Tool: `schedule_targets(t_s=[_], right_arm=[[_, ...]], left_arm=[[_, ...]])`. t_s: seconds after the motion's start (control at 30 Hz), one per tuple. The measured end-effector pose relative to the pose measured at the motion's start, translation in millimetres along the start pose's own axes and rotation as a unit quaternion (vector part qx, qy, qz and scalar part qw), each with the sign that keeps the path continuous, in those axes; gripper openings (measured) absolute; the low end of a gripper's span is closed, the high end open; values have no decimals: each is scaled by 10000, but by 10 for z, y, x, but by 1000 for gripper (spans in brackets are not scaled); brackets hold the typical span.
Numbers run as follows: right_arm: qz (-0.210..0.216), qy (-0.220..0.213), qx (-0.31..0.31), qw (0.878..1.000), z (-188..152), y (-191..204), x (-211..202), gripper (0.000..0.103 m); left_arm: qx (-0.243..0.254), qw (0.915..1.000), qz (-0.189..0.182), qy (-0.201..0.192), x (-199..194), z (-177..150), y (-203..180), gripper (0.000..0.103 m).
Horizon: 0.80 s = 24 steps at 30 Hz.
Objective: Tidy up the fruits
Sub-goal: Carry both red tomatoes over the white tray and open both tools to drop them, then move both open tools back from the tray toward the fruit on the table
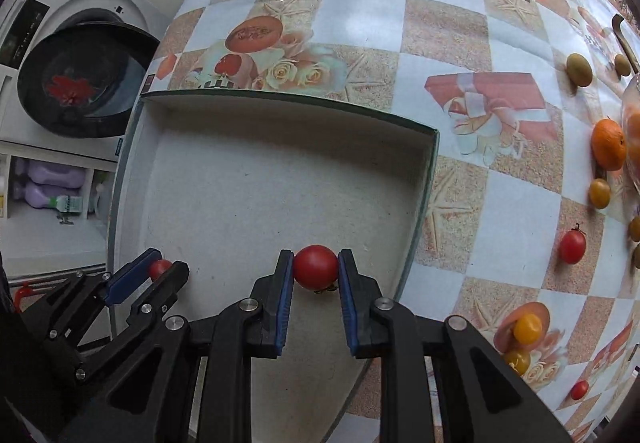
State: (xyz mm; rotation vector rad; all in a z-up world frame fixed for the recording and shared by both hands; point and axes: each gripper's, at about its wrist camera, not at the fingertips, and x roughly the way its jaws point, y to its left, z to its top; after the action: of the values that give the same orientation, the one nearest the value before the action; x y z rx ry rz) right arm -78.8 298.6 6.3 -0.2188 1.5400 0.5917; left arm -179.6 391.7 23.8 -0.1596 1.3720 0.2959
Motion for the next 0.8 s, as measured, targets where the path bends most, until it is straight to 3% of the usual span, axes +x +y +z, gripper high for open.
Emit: schedule_targets(t_s=[0.03,0.07,0.13,0.2,0.27,0.33,0.43,0.6,0.8], right_arm=[[-37,23,-22,10000,5,11,18,25],[-66,7,-47,10000,-5,18,12,25],[-96,12,-142,9999,-11,48,7,29],[-8,24,-172,9998,-1,88,15,40],[-59,10,-163,9998,7,108,7,59],[71,-39,-91,9999,7,114,-46,61],[262,-208,19,9994,-7,99,-214,80],[380,-447,312,9978,-76,-65,-527,82],[234,-582,785,9949,-343,-444,-741,82]], left_arm=[[6,10000,41,-9,5,-11,6,34],[7,10000,71,-27,4,-25,1,62],[7,9996,175,-209,-38,-57,7,85],[74,9995,184,-232,-47,-67,-4,85],[88,9997,196,-145,-36,-53,-1,85],[62,9998,170,-121,-50,-55,14,85],[68,9998,168,-120,-99,-45,24,85],[170,9996,225,-76,-184,-33,-73,85],[479,9988,82,15,-316,-75,-447,85]])
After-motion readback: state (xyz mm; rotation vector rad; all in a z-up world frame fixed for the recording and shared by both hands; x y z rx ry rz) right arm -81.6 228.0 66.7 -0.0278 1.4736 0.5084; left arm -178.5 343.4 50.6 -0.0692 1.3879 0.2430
